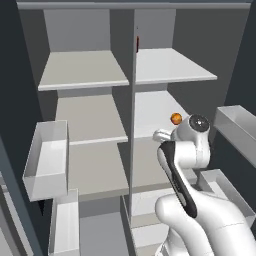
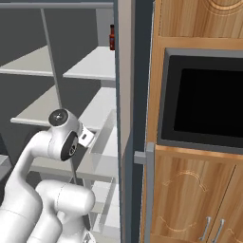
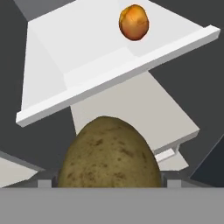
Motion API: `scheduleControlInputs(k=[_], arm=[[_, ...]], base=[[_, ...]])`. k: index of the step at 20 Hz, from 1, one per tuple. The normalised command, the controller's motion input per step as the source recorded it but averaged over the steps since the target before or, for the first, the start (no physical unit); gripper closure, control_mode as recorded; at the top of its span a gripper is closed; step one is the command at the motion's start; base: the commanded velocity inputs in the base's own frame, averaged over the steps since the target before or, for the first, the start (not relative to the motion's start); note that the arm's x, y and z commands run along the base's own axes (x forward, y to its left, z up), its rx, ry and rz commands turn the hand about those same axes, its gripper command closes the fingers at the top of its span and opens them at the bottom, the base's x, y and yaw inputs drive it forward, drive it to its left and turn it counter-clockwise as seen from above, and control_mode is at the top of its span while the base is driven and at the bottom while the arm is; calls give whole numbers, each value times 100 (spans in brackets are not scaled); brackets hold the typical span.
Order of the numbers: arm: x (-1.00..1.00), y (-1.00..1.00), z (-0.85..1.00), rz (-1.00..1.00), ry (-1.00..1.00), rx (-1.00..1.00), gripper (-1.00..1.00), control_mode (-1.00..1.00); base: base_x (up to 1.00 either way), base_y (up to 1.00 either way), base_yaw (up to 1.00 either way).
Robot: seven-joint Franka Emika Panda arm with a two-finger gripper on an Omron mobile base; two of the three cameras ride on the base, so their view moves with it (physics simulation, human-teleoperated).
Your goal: Take the peach and potato from the fridge shelf and place them in the freezer drawer to begin freezing them.
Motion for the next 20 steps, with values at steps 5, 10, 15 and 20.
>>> scheduleControlInputs(k=[5,10,15,20], arm=[[-4,19,-11,0,9,0,100,-100],[-28,0,-1,0,0,0,100,100],[0,0,0,0,0,0,100,100],[0,0,0,0,0,0,100,100]], base=[[0,0,0],[-58,0,0],[-93,6,4],[-52,45,14]])
